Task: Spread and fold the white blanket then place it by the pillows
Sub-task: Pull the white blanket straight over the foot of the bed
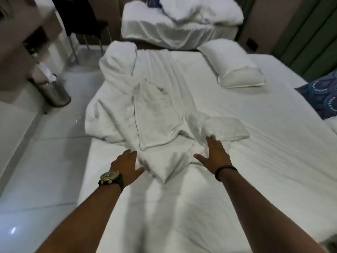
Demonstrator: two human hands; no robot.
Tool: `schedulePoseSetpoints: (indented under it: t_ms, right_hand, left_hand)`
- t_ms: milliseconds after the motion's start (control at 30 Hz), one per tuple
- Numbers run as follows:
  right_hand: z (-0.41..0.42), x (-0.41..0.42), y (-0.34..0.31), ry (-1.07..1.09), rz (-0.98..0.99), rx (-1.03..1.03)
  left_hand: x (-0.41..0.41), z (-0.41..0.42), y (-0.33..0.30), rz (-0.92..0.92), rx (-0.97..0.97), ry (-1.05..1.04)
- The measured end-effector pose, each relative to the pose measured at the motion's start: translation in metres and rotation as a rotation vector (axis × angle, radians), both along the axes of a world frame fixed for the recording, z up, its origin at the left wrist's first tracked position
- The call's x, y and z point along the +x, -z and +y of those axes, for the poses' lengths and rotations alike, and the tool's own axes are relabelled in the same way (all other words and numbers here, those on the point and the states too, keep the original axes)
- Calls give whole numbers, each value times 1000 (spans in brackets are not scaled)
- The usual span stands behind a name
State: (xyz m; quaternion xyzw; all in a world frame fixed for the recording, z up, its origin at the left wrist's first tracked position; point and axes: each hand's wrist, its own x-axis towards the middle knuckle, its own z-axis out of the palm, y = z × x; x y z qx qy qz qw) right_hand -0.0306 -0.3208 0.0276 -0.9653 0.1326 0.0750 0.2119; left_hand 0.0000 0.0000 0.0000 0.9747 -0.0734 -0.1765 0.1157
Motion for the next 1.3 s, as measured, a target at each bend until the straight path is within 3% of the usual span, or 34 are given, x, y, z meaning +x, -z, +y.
schedulePoseSetpoints:
  t_ms: [200,333,500,600,733,867,1067,1167,1300]
  right_hand:
    - [-45,16,102,-85,194,-174]
    - [-64,30,153,-72,216,-297]
    - [-85,48,196,-123,174,-553]
    - [-88,62,195,-206,132,-602]
    - [-80,64,171,-228,-33,-509]
    - [-55,28,142,-218,-191,-474]
    - [-5,-57,148,-295,-68,-448]
    - [-3,-60,163,-217,-157,-461]
    - [14,-27,173,-341,-161,-562]
  left_hand:
    - [-6,-95,89,130,-1,51]
    - [2,-142,140,184,-6,-123]
    - [12,-149,173,27,213,-17]
    - [22,-132,162,-157,262,183]
    - [36,-90,134,-143,174,153]
    - [-17,-15,105,-101,214,50]
    - [-116,106,88,-125,309,-6]
    - [-126,112,102,-156,334,16]
    - [-128,77,125,-250,402,134]
